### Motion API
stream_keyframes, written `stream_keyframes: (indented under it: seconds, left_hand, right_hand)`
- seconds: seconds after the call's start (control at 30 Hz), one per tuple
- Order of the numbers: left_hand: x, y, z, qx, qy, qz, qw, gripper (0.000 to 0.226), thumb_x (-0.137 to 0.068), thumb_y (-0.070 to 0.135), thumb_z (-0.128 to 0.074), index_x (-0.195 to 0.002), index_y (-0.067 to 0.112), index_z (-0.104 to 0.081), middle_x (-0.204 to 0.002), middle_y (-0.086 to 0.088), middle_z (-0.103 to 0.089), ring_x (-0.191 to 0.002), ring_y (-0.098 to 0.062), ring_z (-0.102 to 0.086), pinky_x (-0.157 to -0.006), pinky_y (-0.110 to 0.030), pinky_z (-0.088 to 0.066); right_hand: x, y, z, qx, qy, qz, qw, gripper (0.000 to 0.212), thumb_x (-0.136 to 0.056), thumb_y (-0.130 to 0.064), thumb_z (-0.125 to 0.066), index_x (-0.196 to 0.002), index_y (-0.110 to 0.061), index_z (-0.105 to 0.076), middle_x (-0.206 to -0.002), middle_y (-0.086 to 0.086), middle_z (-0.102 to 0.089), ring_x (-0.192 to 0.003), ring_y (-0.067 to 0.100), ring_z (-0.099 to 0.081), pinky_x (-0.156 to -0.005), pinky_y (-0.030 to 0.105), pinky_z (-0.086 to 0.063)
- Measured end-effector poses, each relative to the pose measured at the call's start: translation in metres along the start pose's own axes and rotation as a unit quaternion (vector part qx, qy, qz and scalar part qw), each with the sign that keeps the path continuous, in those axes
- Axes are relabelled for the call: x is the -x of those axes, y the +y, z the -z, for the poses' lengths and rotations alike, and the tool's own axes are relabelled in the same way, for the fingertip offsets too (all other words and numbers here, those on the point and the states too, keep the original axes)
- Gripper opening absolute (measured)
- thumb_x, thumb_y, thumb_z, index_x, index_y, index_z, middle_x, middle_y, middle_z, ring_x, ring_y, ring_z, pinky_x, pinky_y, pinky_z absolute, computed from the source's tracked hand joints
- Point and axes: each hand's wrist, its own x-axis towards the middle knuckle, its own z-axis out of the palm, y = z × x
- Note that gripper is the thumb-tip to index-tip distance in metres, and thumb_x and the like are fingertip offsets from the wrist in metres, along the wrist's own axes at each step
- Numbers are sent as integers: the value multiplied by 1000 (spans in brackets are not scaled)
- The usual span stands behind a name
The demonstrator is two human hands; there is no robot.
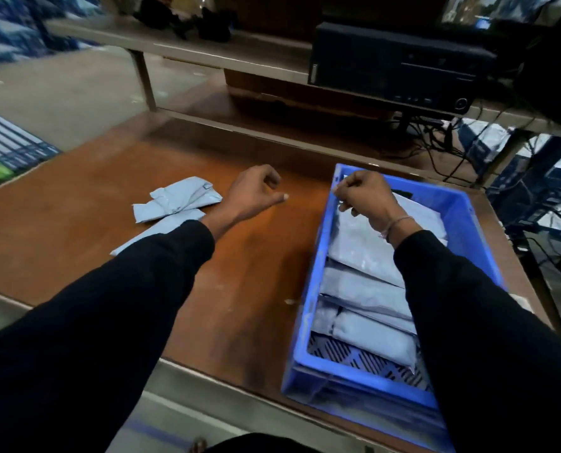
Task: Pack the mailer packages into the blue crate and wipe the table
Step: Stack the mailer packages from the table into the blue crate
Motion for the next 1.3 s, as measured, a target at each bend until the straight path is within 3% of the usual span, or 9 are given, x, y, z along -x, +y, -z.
stream_keyframes:
  seconds: [0.23, 0.43, 0.63, 0.73, 0.83, 0.9, 1.0, 1.17, 1.3]
  left_hand:
    - [19, -88, 57, 22, 9, 130, 991, 45, -85, 38, -82, -119, 11, -68, -109, -2, -69, -97, -17, -65, -75, -27, -52]
    - [46, -167, 91, -13, 9, 203, 979, 33, -83, 29, -84, -106, 10, -69, -100, -3, -71, -93, -20, -68, -83, -38, -57]
    - [71, -226, 111, -38, -34, 260, 964, 40, -76, 26, -82, -58, 9, -50, -57, -4, -50, -53, -18, -43, -57, -36, -35]
    - [79, -252, 114, -67, -55, 277, 957, 44, -72, 39, -82, -61, 9, -51, -65, -9, -57, -58, -21, -48, -55, -36, -35]
    - [88, -254, 117, -86, -86, 288, 950, 57, -65, 62, -80, -94, 16, -62, -95, -3, -68, -82, -22, -62, -67, -39, -50]
    - [90, -255, 117, -110, -102, 295, 944, 60, -77, 57, -81, -111, 13, -59, -103, -3, -64, -92, -25, -61, -68, -37, -45]
    - [89, -257, 115, -113, -106, 295, 943, 55, -81, 55, -80, -109, 12, -59, -99, -4, -64, -85, -22, -58, -60, -33, -36]
    - [81, -261, 114, -33, -160, 304, 939, 58, -78, 60, -80, -73, 10, -50, -64, -8, -43, -63, -23, -37, -50, -29, -21]
    - [68, -250, 111, 89, -241, 380, 888, 43, -84, 50, -79, -81, 10, -63, -70, -1, -61, -64, -19, -55, -51, -26, -39]
  right_hand:
    - [-31, -51, -98, 3, -94, 19, 995, 10, -85, -20, -73, -82, -13, -66, -66, 2, -65, -54, 13, -66, -46, 25, -44]
    - [-32, -69, -194, 40, -278, -99, 955, 19, -92, -16, -69, -94, -12, -51, -74, 12, -51, -55, 17, -54, -45, 19, -33]
    - [-35, -53, -290, 21, -267, -125, 955, 36, -85, -23, -75, -67, -21, -44, -64, 3, -44, -48, 15, -41, -43, 20, -33]
    - [-37, -50, -322, 22, -232, -129, 964, 34, -78, -39, -81, -79, -21, -52, -76, -1, -54, -62, 13, -54, -48, 22, -42]
    - [-57, -24, -353, 53, -221, -124, 966, 100, -41, -76, -84, -117, -16, -56, -117, -1, -63, -96, 19, -65, -75, 29, -57]
    - [-66, -10, -367, 85, -213, -132, 964, 132, -22, -86, -78, -132, -18, -51, -129, -2, -58, -105, 21, -62, -75, 28, -56]
    - [-63, -23, -363, 105, -218, -130, 962, 131, -25, -76, -83, -135, -17, -44, -135, 0, -44, -112, 23, -56, -73, 26, -51]
    - [-69, -31, -352, 147, -215, -132, 956, 131, -29, -69, -91, -140, -14, -46, -137, 1, -37, -126, 24, -44, -86, 28, -43]
    - [-78, -40, -332, 113, -315, -133, 933, 67, -59, -47, -94, -115, -22, -67, -108, -8, -63, -89, 7, -57, -55, 13, -46]
